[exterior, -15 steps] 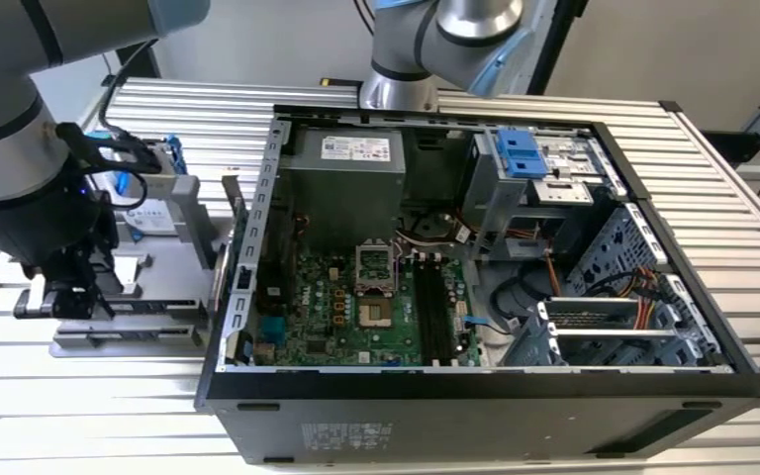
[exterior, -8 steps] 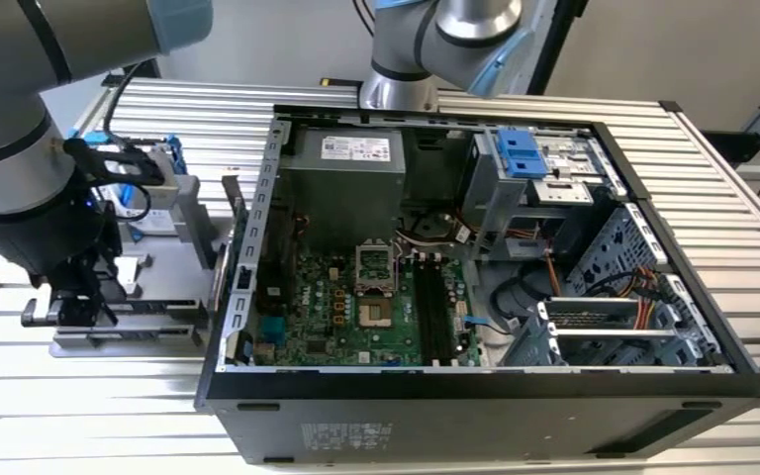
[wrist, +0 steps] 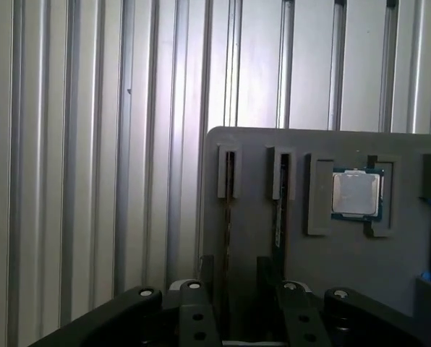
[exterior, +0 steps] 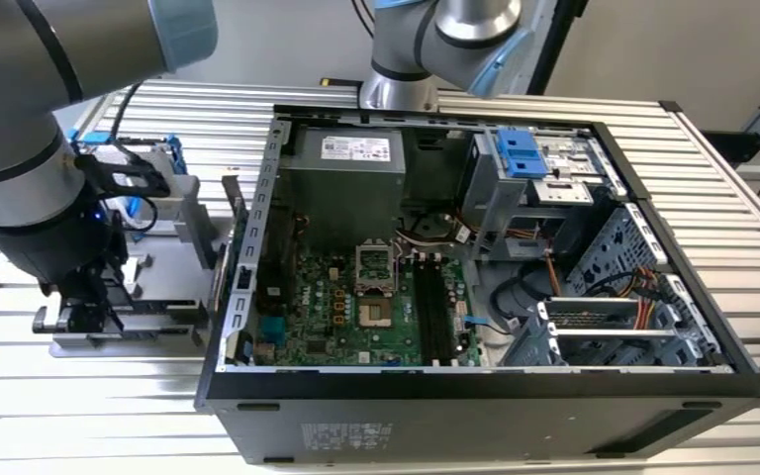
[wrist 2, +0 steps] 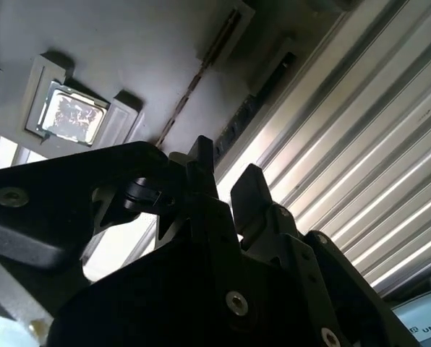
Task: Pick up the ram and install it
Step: 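Pick up the ram and move it above insertion slot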
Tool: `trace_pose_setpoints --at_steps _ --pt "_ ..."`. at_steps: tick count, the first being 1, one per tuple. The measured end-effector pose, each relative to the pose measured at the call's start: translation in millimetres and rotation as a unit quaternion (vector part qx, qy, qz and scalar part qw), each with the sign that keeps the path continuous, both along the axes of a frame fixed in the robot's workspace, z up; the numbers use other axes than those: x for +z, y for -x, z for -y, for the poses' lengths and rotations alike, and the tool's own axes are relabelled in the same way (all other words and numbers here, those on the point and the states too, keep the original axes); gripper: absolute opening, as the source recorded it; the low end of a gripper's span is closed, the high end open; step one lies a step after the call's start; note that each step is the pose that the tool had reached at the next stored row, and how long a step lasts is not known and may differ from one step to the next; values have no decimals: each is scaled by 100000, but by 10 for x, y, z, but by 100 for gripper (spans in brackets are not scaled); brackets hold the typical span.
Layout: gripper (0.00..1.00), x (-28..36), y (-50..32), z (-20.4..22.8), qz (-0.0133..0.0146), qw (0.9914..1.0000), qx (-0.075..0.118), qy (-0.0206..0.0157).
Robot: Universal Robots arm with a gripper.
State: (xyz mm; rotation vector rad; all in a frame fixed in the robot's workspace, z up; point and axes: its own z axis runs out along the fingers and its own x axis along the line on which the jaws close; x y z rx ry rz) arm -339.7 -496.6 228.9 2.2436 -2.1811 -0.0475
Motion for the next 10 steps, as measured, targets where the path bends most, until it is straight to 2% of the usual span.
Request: trace_pose_setpoints --at_steps 10 --pt "100 -181 0 0 -2 99995 -1009 69"
